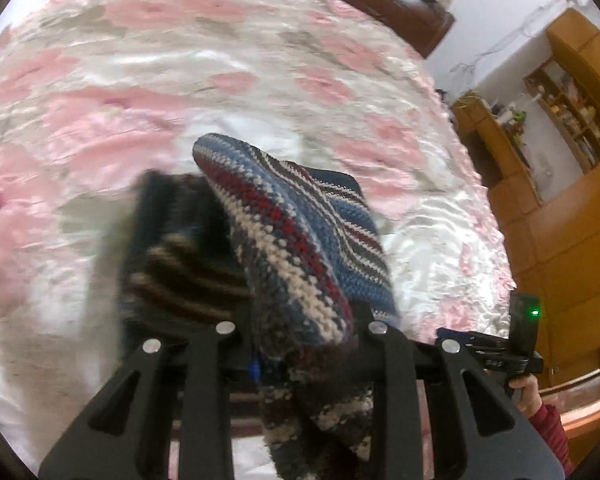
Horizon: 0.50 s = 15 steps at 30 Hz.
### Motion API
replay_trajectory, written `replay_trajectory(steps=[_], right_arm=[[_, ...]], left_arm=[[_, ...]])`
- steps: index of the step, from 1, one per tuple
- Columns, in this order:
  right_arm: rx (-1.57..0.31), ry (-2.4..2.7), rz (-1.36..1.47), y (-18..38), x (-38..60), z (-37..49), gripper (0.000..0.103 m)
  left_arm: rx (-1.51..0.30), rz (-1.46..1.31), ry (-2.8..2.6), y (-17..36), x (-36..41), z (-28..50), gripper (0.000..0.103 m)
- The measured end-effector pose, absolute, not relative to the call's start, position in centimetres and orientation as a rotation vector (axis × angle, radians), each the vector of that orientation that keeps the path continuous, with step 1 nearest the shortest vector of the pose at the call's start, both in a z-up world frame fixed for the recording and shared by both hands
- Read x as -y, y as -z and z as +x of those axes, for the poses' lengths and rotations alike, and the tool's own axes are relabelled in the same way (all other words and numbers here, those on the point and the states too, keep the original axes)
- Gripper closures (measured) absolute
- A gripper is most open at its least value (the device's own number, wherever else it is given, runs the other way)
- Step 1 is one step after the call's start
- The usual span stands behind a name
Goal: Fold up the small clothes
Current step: 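Lower the folded sweater bundle onto the bedspread and open the left gripper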
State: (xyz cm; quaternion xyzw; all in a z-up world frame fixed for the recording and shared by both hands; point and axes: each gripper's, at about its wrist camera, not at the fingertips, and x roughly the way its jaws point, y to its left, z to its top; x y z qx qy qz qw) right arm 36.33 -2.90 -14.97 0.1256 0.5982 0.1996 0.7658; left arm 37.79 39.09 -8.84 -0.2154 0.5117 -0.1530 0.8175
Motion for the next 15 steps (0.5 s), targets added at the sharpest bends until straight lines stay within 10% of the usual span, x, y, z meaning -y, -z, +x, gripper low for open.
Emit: replay_trajectory(steps=[15], right_arm=[[-1.327,-0.513,0.146,15.7,-3.1,36.1,0.050]], left_arm=[[-1.178,-0.503,0.251,16.9,-46.2,37.3,0.076]])
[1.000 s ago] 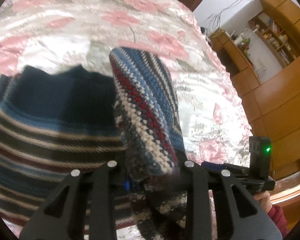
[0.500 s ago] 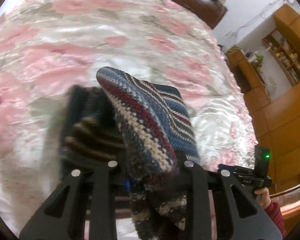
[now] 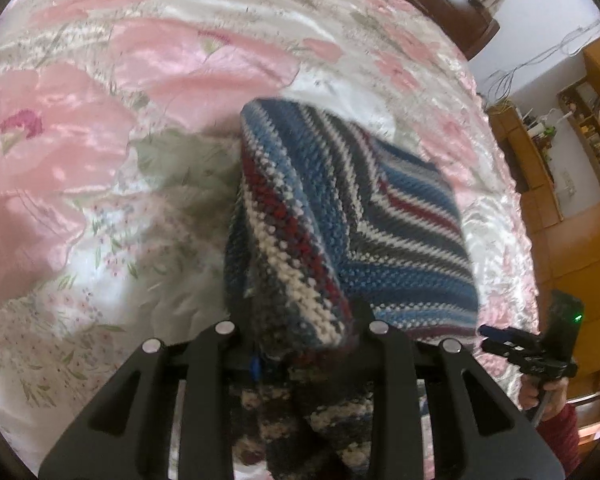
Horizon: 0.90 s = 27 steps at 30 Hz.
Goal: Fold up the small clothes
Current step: 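Lower the folded sweater bundle onto the bedspread and open the left gripper, then grasp the edge of the sweater bundle with both grippers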
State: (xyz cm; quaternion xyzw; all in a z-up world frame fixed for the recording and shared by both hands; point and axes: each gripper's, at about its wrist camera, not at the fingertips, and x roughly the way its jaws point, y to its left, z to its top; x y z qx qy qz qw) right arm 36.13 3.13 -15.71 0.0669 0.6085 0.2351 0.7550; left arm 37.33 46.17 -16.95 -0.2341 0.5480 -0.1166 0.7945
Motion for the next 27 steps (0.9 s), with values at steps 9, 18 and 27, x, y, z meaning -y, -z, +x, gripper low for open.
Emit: replay_trajectory(steps=[9,18,27], right_arm=[[-1.339,-0.528,0.191,16.0,-4.8,35.5,0.050],[-1.323,-0.557,0.206,14.3,-6.2,33.8,0.050],[-1.335,-0.546,0.194,14.1,-7.4,32.6,0.050]], left_arm=[[-1.151,-0.420,0.224,16.7,-45.5,36.4,0.064],[-1.098,-0.367,0.188,11.3,-45.5,30.3,0.036],[-1.162,-0.357,0.226,13.0,-44.3,29.0,0.088]])
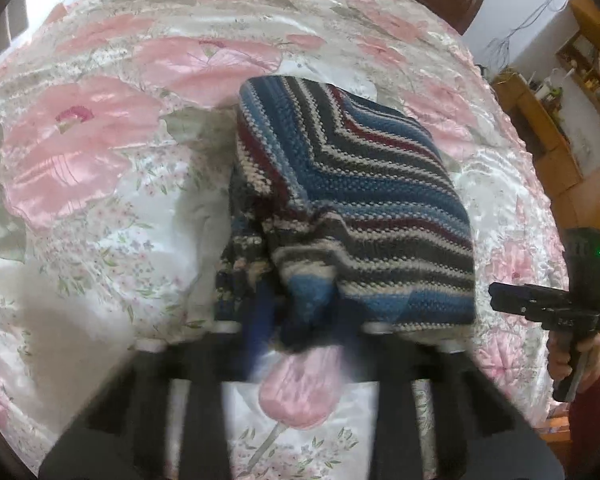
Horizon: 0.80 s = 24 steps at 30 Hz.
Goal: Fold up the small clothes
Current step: 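Grasp the edge of the sweater bundle with both grippers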
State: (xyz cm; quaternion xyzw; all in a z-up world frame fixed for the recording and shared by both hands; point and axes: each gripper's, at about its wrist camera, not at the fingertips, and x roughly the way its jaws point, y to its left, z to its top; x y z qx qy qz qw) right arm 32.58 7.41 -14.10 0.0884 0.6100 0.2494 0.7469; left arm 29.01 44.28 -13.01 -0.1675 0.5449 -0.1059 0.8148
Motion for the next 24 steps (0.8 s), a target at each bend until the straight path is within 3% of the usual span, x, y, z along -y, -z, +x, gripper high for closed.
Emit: replay_trajectory(steps=[5,9,21,24], right_arm=[[-1.337,-0.548,0.185,14.3,-7.7,32.7,0.049],[-1.352,-0.564,0.219,15.1,-8.2,32.7,0.049],[-1.451,-0.642,0.362,19.2,-11.3,33.3,0.047],[-1.468,-0.629,0.389,20.2,-11.5,33.5,0.057]], left_arm=[[-1.127,-0.377,0.222,12.7,-45.8,27.9,0.093],[-1.185,-0.374,0.182,15.5,-46.8,28.1,0.093],[-1.199,-0.416,0.182,17.7,-47.2,28.3,0.084],[-1.205,-0.411,0.178,17.9,-46.9,28.5,0.083]])
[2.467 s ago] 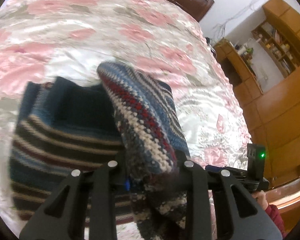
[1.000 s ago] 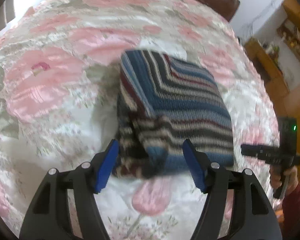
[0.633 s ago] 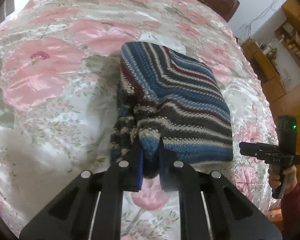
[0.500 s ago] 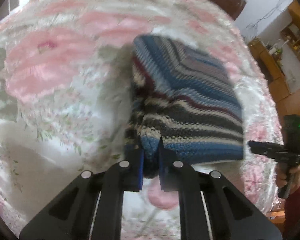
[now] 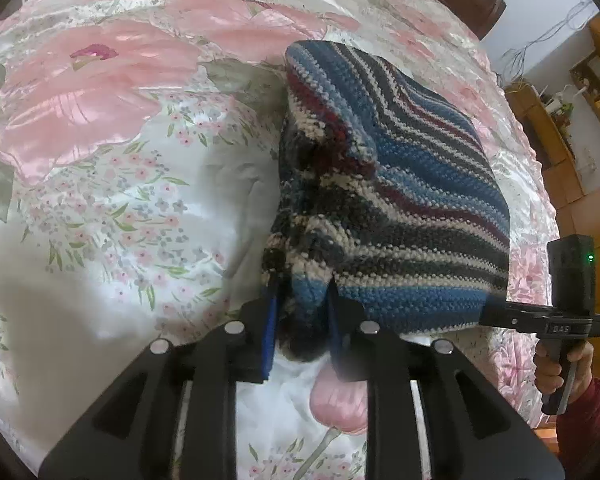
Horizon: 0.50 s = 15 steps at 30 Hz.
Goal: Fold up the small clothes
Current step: 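Grasp the edge of the sweater bundle with both grippers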
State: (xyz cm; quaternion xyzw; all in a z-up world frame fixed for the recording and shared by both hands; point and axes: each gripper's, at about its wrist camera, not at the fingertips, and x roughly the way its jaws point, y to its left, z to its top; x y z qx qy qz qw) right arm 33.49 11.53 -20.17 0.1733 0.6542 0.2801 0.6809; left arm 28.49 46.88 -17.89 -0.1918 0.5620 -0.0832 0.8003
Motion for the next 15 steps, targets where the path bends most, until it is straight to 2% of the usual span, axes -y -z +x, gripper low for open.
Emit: replay_trajectory(steps=[2,4,8,15], right_arm=[[-1.464,-0.641,0.397,19.8,-11.1,33.6,0.075],[-1.440,-0.658,0.394,18.5,-10.1,33.4,0.080],[-1.383,-0.657,0.312,16.4,-9.2,32.8,0.081],[-1.462,-0.609,0.257,19.9,-11.2,33.0,0.079]], left_arm=[[-1.204,-0.410,0.178,17.8,-46.7,28.5,0.082],[-1.203,-0.406,0.184,17.5,-46.4,28.5,0.081],[-1.214,-0.378,0.214,17.5,-45.1,28.3,0.079],[-1.229,-0.389,0.206,18.9,-44.9,28.4,0.073]])
